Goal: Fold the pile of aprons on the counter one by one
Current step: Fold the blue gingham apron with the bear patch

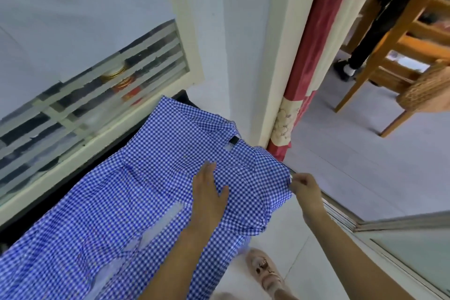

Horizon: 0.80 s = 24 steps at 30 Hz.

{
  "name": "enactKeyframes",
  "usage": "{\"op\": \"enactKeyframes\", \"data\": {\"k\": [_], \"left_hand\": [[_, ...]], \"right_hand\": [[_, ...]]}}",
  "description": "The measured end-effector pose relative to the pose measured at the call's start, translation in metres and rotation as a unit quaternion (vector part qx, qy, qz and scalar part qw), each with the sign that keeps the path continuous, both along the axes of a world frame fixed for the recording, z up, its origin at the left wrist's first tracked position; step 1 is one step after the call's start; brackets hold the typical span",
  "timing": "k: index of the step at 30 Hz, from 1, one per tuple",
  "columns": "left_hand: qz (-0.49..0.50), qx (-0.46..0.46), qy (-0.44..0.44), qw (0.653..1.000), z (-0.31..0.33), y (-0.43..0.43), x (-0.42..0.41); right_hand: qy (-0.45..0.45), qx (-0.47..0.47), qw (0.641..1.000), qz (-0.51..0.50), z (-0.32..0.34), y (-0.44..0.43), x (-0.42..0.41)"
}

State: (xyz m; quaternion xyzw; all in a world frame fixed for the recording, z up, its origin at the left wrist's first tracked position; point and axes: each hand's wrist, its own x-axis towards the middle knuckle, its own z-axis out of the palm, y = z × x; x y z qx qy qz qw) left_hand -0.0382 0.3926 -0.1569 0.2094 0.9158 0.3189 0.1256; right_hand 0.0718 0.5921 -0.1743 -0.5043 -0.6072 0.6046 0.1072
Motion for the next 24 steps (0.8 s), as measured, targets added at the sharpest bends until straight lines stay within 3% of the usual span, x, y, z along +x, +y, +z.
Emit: {"op": "enactKeyframes", "data": {"k": [3,6,9,14,19,21,24], "left_hand": [[-0.156,-0.144,0.032,0.977,-0.029,0.022,0.033],[-0.163,-0.239,0.020,0.957,-0.054,0.023,0.040],[-0.185,-0.260,0.013,0.948,-0.055,0.017,0.035],[-0.230,-0.246,0.043,0.941,-0.055,0.011,0.029],[-0.228,-0.276,0.043,0.933,-0.051,0.015,0.024],[-0.228,-0.271,0.031,0.935,-0.050,0.014,0.023],[-0.223,-0.252,0.024,0.941,-0.048,0.013,0.024]], "right_hand": [[-0.059,-0.097,0.993,0.022,-0.022,0.015,0.020],[-0.069,-0.157,0.975,0.141,-0.036,0.017,0.023],[-0.088,-0.136,0.950,0.268,-0.038,0.016,0.018],[-0.091,-0.082,0.931,0.344,-0.041,0.011,0.027],[-0.178,-0.032,0.868,0.463,-0.052,0.005,0.059],[-0.204,-0.029,0.850,0.485,-0.058,0.000,0.078],[-0.202,-0.046,0.856,0.474,-0.057,-0.007,0.110]]}}
